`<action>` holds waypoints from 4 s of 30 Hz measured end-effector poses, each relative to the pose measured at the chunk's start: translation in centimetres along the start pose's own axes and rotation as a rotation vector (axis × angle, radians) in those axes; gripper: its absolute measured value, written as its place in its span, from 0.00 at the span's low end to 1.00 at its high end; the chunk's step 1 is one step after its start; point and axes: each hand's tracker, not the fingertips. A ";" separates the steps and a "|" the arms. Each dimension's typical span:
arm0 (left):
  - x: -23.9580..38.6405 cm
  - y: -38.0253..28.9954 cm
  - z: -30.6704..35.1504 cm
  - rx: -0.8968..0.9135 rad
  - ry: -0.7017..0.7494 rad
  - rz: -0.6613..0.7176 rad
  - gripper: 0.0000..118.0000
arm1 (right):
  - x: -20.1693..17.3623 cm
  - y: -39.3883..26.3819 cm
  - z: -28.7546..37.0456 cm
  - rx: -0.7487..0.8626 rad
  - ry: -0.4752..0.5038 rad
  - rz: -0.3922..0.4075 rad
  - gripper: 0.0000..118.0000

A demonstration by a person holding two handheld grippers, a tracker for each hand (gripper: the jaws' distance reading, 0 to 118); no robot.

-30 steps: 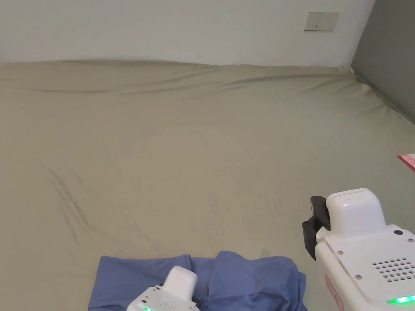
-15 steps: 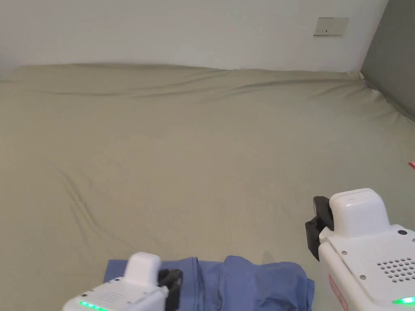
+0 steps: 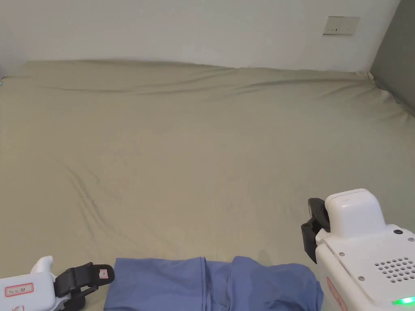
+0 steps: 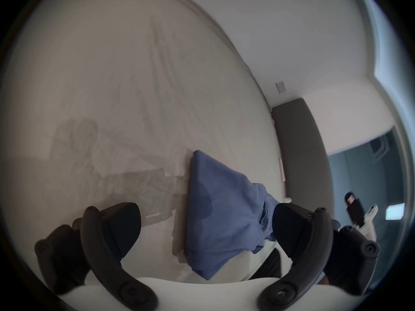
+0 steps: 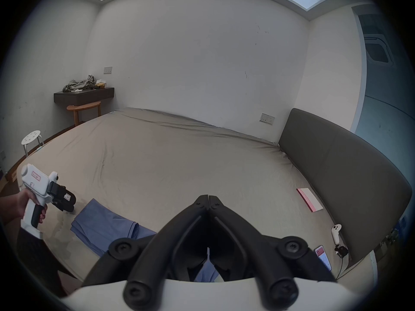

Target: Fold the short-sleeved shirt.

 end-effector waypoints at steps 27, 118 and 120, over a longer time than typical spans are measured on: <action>2.8 -1.2 -4.2 -0.056 0.193 -0.344 0.10 | -2.2 0.8 0.1 -0.001 0.035 0.041 0.00; 13.8 -18.0 -5.9 0.074 0.221 -0.806 0.01 | -4.3 -0.6 -2.3 -0.035 0.106 0.003 0.00; 12.6 -15.7 -3.0 0.166 0.285 -0.766 0.01 | -5.8 -0.6 -3.3 -0.040 0.150 0.012 0.00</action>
